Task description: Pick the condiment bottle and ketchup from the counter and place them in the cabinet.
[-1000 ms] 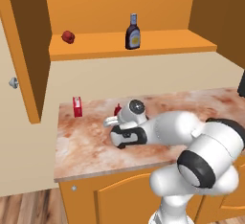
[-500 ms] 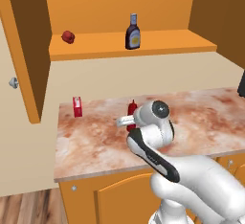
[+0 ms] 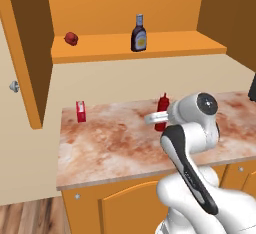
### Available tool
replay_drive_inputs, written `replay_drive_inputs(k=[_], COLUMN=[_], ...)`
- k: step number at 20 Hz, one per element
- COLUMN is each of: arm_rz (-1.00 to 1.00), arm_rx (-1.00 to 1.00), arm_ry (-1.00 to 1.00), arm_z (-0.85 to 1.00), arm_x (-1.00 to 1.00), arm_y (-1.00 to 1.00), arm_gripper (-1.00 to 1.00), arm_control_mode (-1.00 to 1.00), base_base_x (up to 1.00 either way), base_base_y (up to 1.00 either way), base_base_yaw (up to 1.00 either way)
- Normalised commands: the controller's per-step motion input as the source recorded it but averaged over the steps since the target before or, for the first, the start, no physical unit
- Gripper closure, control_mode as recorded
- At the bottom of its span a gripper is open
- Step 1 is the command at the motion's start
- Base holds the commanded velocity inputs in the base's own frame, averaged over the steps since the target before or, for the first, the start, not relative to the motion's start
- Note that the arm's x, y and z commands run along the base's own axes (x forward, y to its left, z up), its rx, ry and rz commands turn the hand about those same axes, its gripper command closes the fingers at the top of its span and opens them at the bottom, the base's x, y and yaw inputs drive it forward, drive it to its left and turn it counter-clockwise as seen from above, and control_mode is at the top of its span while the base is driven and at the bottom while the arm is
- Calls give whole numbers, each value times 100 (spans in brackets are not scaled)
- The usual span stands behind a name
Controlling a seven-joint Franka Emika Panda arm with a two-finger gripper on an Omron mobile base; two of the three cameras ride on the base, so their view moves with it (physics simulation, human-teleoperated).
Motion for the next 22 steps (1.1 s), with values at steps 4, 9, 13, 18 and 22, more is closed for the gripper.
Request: replay_drive_inputs(k=[4, 9, 13, 18, 22], arm_rz=[-2, -5, -7, -1, -1], arm_rx=[0, -1, -1, -7, -8], arm_ry=[0, 0, 0, -14, -18], arm_z=[95, 72, 59, 19, 31], arm_x=[-46, -50, -35, -1, 3], arm_y=[-32, -36, -35, -5, -11], arm_gripper=[100, 100, 100, 100, 100], arm_control_mode=[-100, -100, -100, -100, -100], base_base_x=[0, 0, 0, 0, 0], base_base_y=[0, 0, 0, 0, 0], base_base_yaw=[0, 0, 0, 0, 0])
